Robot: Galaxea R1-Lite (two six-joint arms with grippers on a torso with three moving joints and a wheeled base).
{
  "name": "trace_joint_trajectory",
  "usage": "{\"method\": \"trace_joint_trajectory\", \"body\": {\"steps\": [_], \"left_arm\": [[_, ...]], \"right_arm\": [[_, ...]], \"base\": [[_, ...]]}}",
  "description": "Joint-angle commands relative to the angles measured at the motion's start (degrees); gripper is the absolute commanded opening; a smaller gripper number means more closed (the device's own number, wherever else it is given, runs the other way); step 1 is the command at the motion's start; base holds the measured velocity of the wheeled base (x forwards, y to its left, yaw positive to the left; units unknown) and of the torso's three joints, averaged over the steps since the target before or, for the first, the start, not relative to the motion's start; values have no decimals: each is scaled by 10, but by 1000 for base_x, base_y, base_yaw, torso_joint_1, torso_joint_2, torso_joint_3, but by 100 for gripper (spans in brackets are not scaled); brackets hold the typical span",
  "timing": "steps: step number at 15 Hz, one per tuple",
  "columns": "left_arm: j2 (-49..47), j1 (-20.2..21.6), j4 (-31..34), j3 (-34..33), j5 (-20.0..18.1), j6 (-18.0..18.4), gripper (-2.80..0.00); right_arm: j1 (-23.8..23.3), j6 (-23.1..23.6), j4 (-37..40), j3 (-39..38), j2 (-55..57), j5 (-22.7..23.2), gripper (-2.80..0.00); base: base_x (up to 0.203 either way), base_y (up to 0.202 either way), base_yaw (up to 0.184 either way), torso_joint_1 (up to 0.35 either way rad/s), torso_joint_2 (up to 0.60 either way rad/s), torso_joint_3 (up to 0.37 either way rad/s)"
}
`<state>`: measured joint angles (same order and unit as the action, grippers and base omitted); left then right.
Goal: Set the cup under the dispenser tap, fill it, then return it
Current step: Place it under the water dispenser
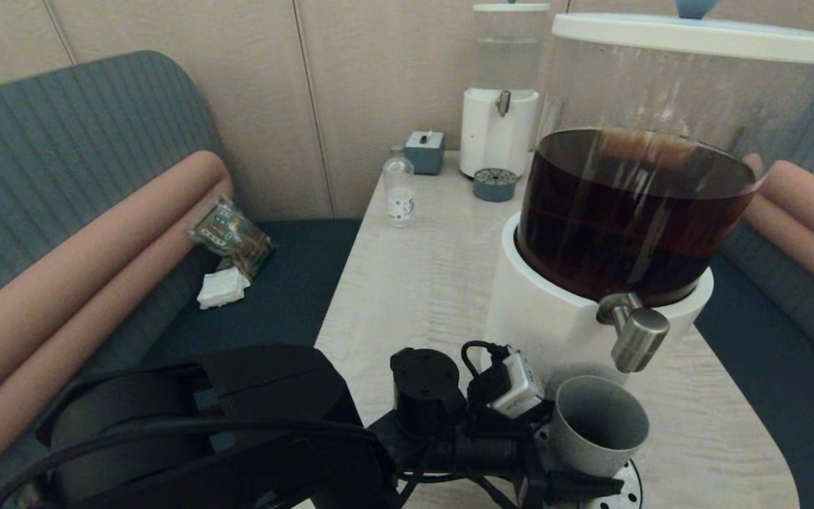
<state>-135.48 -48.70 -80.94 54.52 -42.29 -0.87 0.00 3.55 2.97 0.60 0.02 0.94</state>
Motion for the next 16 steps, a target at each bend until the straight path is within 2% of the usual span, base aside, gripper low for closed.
{"method": "trace_joint_trajectory", "body": {"steps": [1, 7, 16], "left_arm": [[0, -1, -12, 2, -1, 0, 0], [9, -1, -12, -8, 1, -5, 0], [65, 0, -18, -89, 4, -5, 0]], "right_arm": [[0, 1, 0, 0, -3, 0, -280], [0, 1, 0, -1, -3, 0, -280], [0, 1, 0, 0, -3, 0, -280]], "base": [[0, 0, 0, 0, 0, 0], [0, 0, 0, 0, 0, 0], [0, 0, 0, 0, 0, 0]]}}
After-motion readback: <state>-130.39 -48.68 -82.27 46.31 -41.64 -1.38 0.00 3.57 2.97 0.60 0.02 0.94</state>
